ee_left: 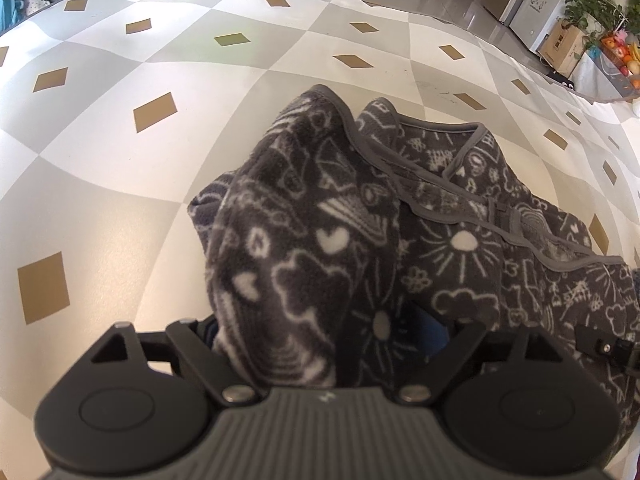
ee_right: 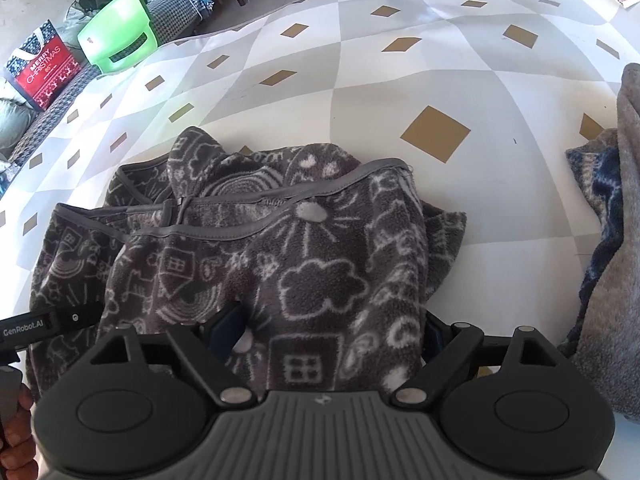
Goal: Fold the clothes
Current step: 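Carry the folded jacket with both grippers toward the grey knit garment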
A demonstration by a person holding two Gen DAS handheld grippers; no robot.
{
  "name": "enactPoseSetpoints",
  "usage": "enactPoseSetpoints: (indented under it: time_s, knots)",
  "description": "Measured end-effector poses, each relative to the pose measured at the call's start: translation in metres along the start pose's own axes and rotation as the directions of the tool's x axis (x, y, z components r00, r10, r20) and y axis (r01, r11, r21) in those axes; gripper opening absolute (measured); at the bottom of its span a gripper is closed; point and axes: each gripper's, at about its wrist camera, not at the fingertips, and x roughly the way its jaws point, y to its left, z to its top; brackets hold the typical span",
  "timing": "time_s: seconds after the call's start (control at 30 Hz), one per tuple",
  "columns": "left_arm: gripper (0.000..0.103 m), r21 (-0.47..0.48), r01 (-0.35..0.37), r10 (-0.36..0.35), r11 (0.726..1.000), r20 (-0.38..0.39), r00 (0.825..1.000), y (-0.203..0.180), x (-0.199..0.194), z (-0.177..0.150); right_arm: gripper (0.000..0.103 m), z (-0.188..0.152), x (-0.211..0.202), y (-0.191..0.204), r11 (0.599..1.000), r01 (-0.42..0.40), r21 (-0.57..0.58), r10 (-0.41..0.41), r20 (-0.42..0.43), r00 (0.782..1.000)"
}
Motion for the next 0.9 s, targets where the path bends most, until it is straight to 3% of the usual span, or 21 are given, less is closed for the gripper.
enactPoseSetpoints:
  time_s: [0.07, 0.13, 0.17, 0.27, 0.53, 0.9]
  knots:
    - [0.074, 0.017, 0.007, -0.007, 1.0, 0.006, 1.0, -0.005, 0.0, -0.001, 0.075, -0.001, 0.002, 0.007, 0.999, -0.013, -0.03, 0.013, -0.001, 1.0]
    - [0.06, 0.039, 0.018, -0.019, 0.999, 0.016, 1.0, -0.011, -0.001, -0.002, 0.055, -0.002, 0.003, 0.014, 0.998, -0.035, -0.046, 0.035, 0.001, 0.999]
    - [0.047, 0.045, 0.028, -0.029, 0.999, 0.019, 0.999, -0.014, -0.002, -0.002, 0.051, -0.002, 0.003, 0.015, 0.998, -0.051, -0.045, 0.051, -0.003, 0.999]
    - [0.032, 0.042, 0.033, -0.034, 0.999, 0.025, 0.999, -0.019, -0.007, -0.003, 0.045, -0.002, -0.002, 0.023, 0.996, -0.068, -0.058, 0.068, 0.001, 0.998]
    - [0.03, 0.097, -0.042, 0.031, 0.994, 0.112, 0.993, -0.034, -0.038, -0.001, 0.042, 0.004, -0.042, 0.047, 0.987, -0.066, -0.148, 0.083, 0.113, 0.99]
    - [0.03, 0.082, -0.037, 0.022, 0.996, 0.183, 0.983, -0.04, -0.076, 0.001, 0.042, 0.009, -0.08, 0.063, 0.978, -0.036, -0.206, 0.08, 0.206, 0.975]
